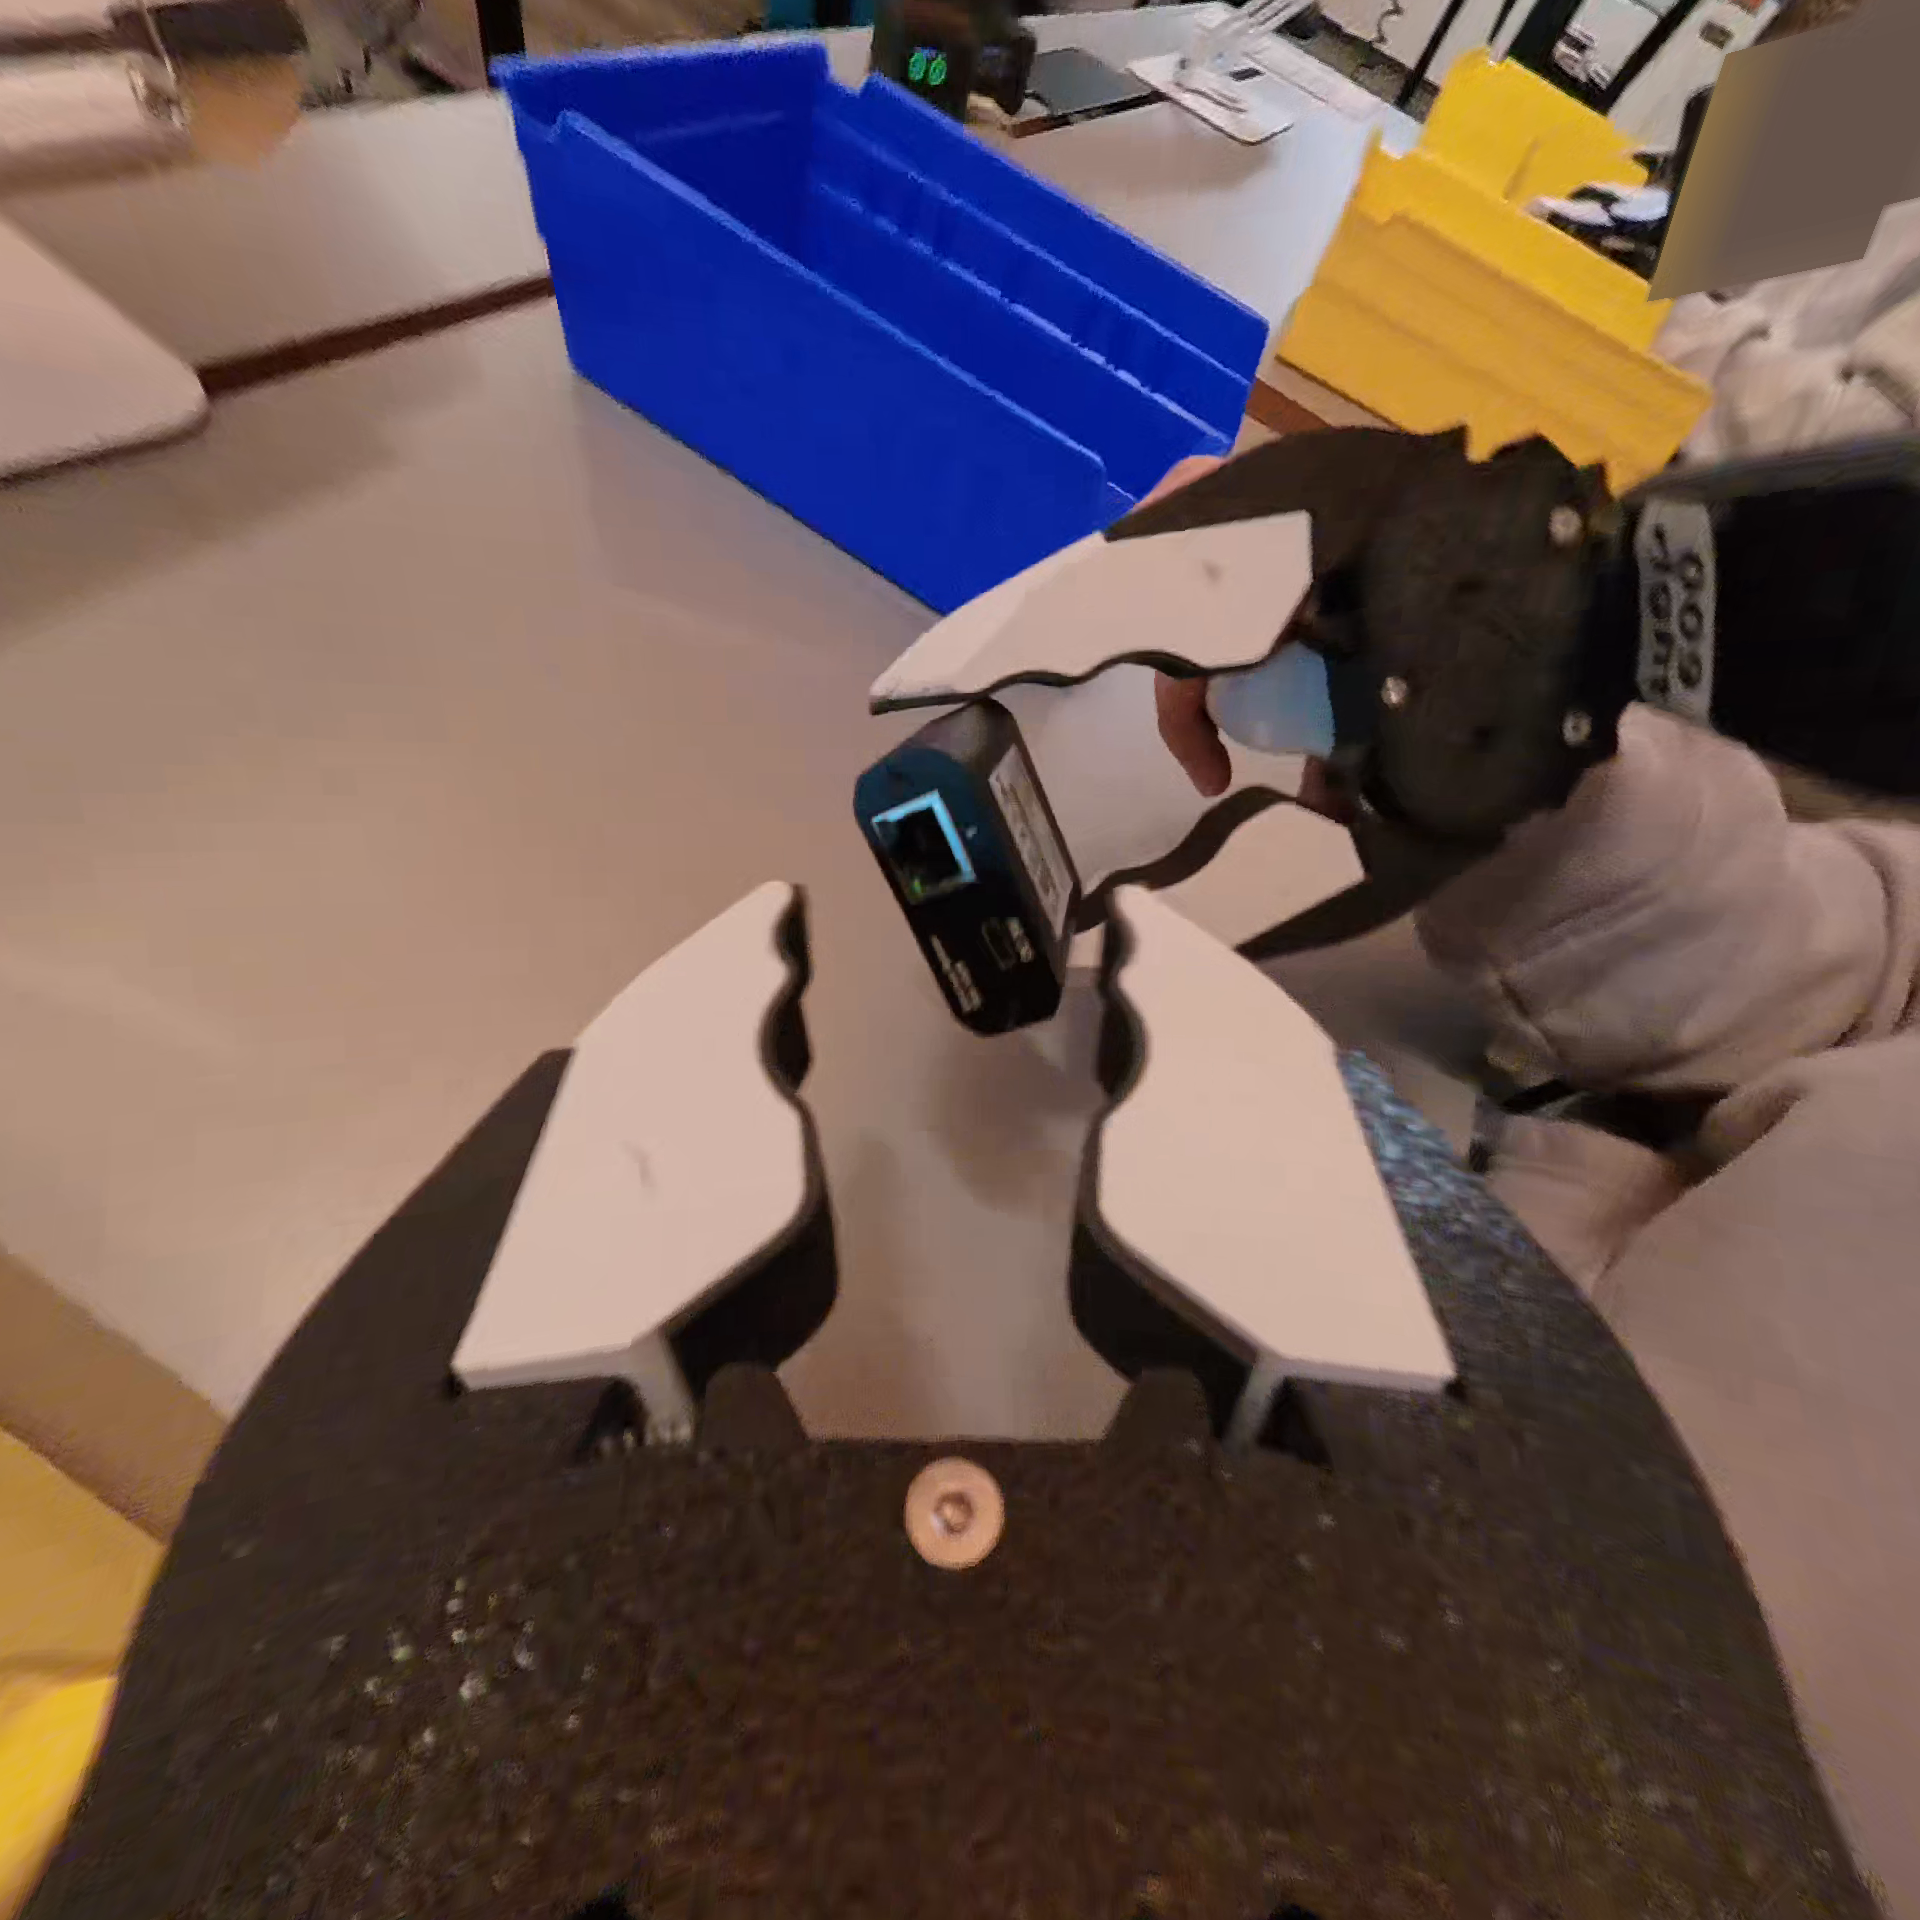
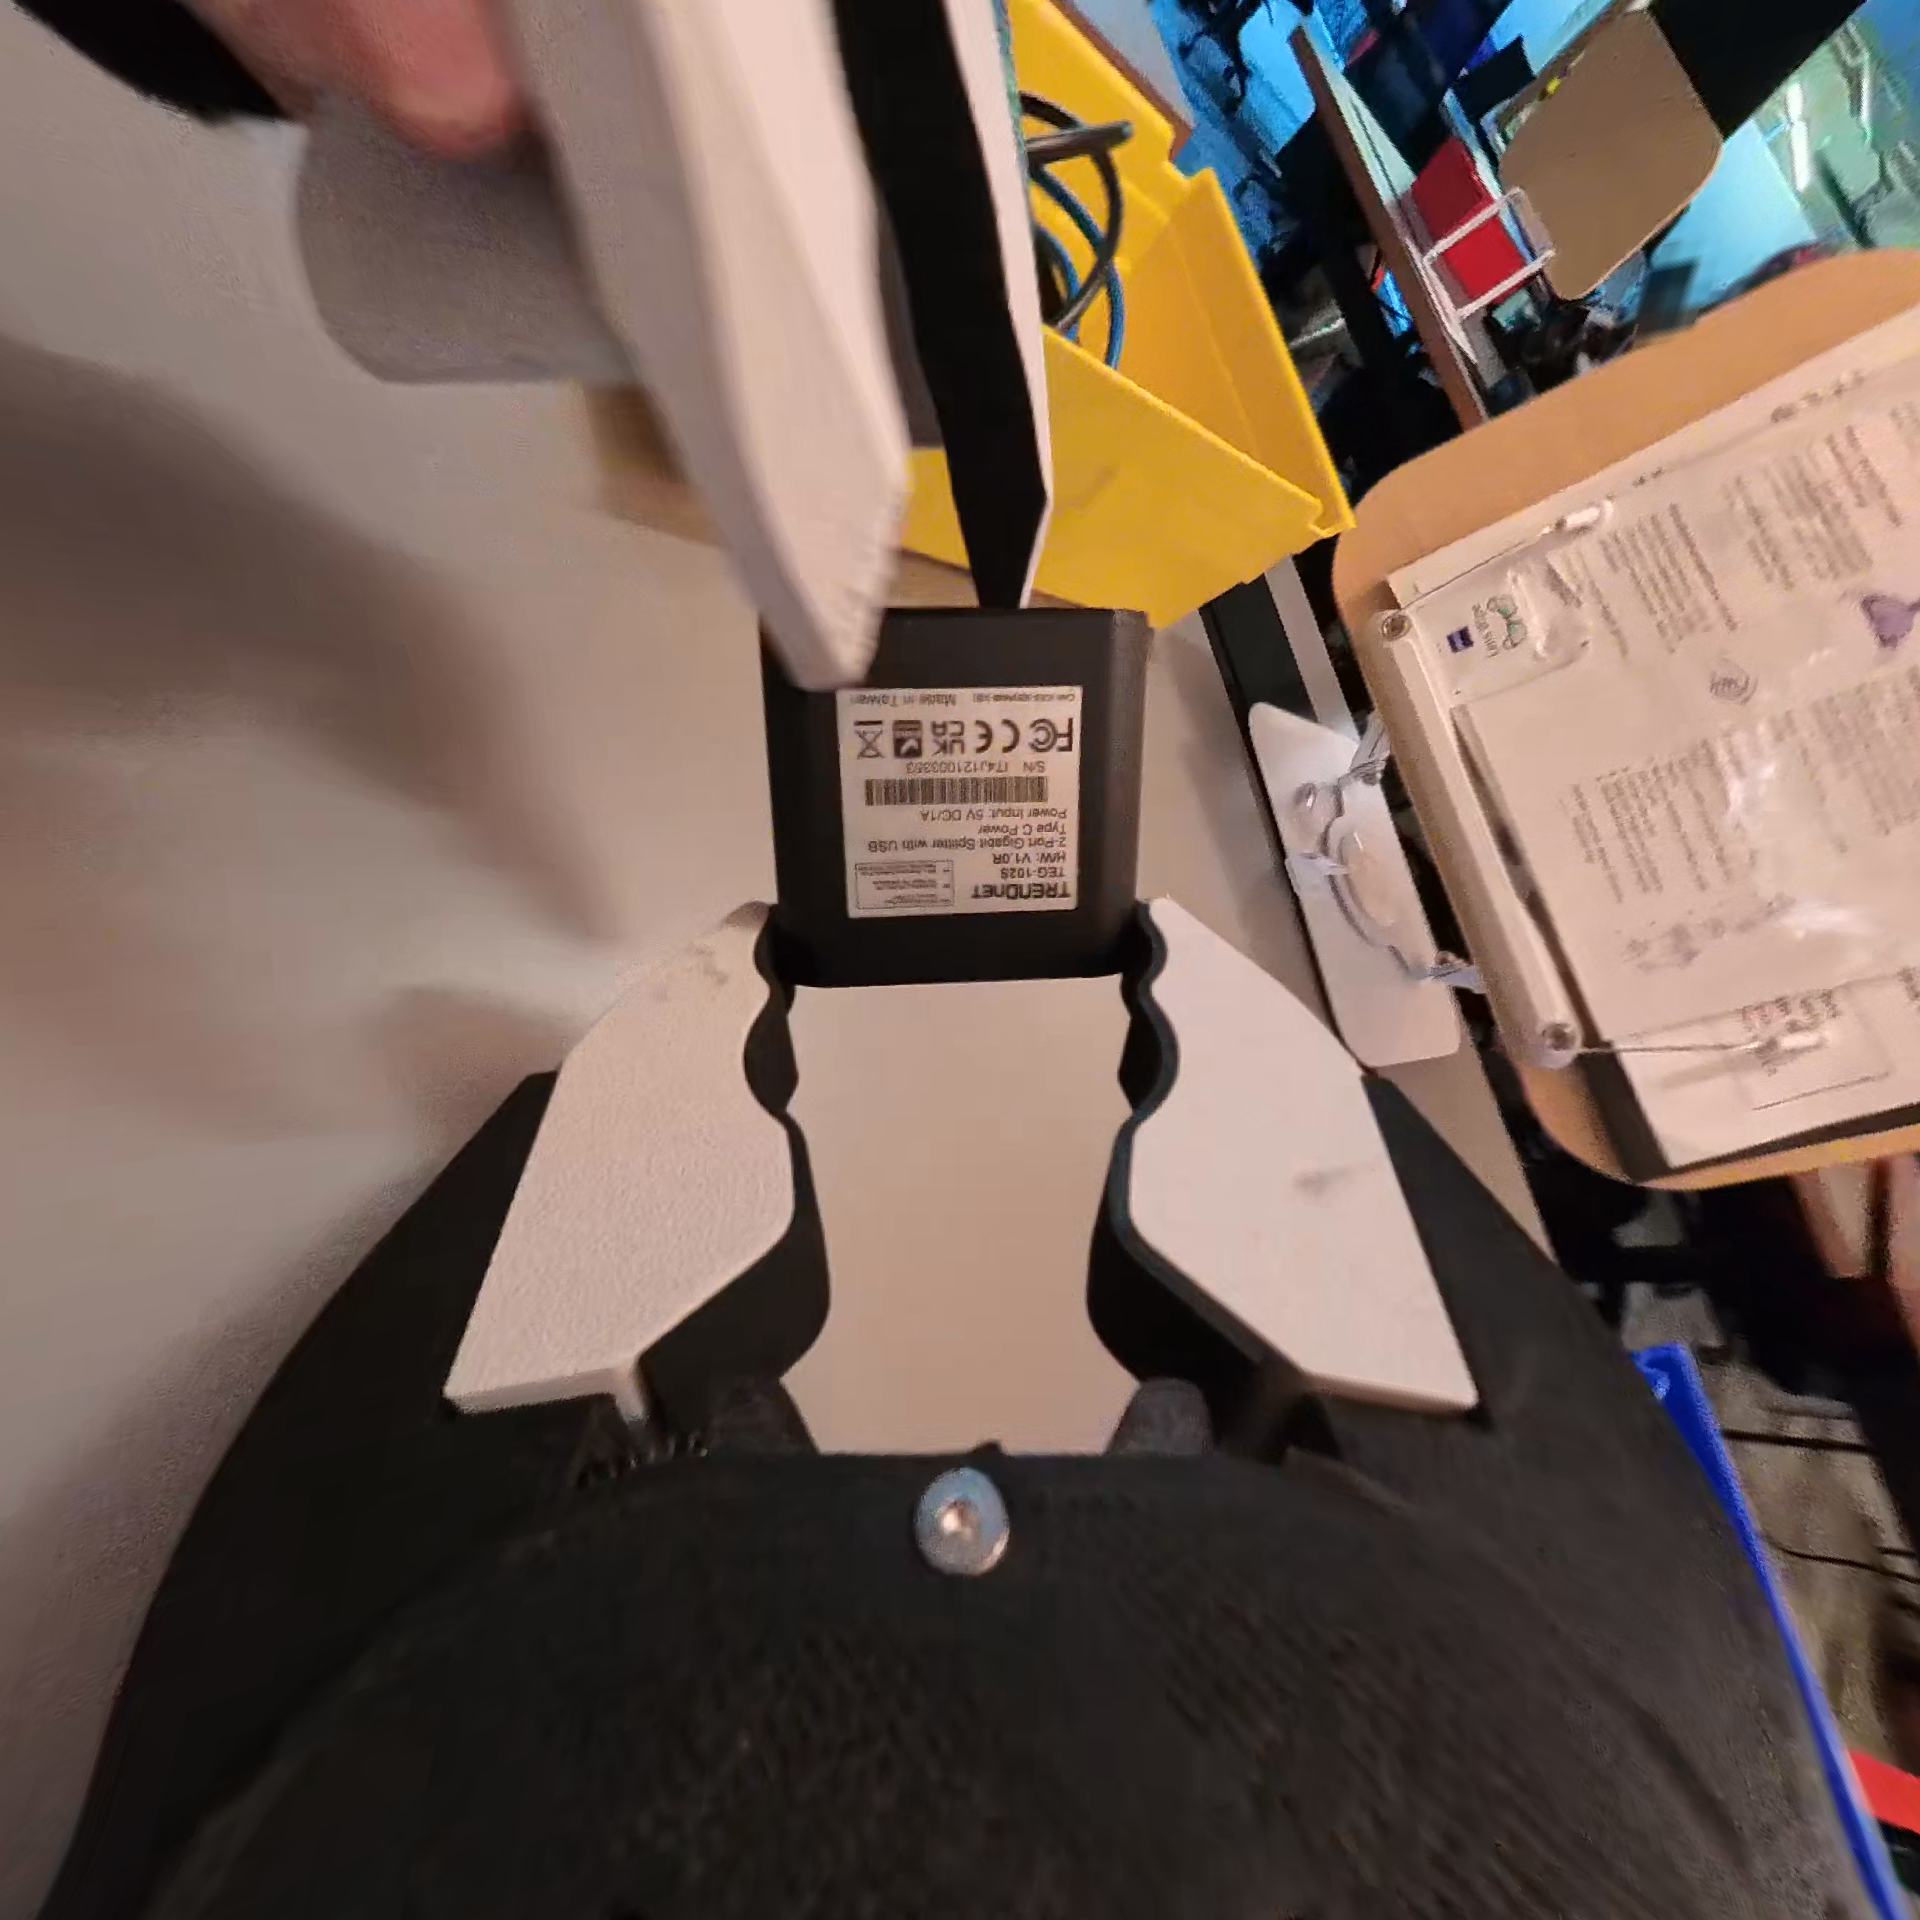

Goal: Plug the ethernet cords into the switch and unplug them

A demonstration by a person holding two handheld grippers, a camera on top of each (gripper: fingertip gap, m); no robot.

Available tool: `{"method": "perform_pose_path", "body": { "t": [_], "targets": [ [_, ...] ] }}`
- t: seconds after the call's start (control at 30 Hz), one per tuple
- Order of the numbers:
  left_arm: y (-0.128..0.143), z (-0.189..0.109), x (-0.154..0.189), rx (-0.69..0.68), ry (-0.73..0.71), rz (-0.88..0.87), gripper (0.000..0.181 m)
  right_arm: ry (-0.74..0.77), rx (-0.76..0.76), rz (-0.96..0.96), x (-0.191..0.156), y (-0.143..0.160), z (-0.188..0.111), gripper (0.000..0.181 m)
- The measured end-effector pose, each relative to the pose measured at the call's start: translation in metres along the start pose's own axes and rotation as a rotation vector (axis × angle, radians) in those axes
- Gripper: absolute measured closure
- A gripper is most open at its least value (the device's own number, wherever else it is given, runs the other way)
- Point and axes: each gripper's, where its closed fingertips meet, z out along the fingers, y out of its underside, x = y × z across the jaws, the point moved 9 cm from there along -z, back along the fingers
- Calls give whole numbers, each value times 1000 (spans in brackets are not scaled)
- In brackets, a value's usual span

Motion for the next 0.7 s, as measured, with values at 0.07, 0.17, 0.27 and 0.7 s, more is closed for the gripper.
{"method": "perform_pose_path", "body": {
  "t": [0.07,0.17,0.27,0.7],
  "targets": [
    [4,5,0,-61,29,-91,139,0,-13,-47,-5,-6,2,120],
    [11,9,-3,-78,102,-171,152,14,-12,-79,-7,-9,1,120],
    [17,7,-8,18,287,-337,157,-12,123,-25,-8,-6,-5,120],
    [32,23,2,227,685,-709,158,-96,529,241,-9,-2,-18,113]
  ]
}}
